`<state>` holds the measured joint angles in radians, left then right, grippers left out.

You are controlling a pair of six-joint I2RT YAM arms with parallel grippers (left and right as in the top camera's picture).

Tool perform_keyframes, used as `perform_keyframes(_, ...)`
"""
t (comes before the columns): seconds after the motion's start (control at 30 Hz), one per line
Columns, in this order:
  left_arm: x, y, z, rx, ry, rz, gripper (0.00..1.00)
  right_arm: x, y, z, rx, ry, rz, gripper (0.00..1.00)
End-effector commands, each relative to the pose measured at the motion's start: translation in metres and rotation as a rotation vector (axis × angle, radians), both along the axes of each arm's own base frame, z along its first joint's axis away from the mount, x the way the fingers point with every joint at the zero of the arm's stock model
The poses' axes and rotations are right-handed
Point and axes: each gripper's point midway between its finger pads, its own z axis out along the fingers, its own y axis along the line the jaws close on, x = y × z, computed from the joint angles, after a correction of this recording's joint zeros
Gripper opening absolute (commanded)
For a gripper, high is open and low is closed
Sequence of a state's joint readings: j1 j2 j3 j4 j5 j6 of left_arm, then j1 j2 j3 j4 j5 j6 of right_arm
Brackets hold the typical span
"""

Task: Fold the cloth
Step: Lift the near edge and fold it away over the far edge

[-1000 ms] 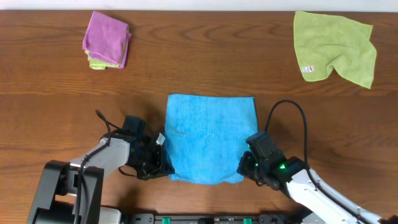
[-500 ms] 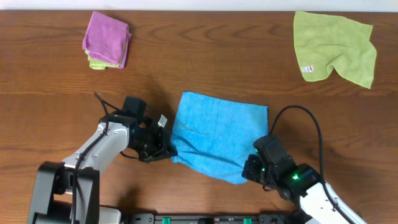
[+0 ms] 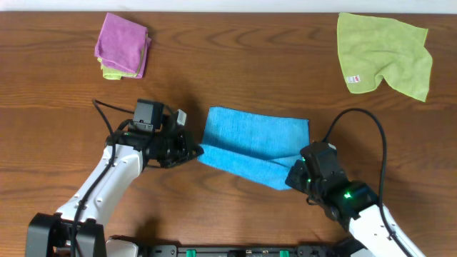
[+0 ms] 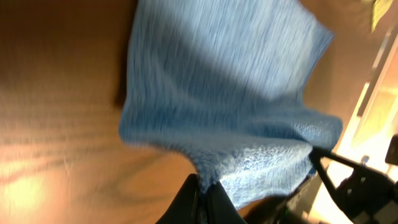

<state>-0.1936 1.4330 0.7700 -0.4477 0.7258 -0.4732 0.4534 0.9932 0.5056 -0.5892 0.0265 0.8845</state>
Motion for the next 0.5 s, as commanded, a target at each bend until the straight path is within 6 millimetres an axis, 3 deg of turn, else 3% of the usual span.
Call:
perform_keyframes(0.0, 0.020, 0.009, 0.004, 0.046, -0.030, 0.096, 0.06, 0.016, -0.013, 0.004, -0.058, -0.051, -0.024, 0.01)
perform_keyframes(0.3, 0.057, 0.005, 0.001, 0.013, -0.109, 0.167, 0.06, 0.049, -0.008, 0.003, -0.061, -0.137, -0.019, 0.01)
perform_keyframes(0.47, 0.075, 0.002, -0.005, -0.011, -0.135, 0.196, 0.06, 0.066, -0.015, 0.002, -0.098, -0.168, -0.033, 0.01)
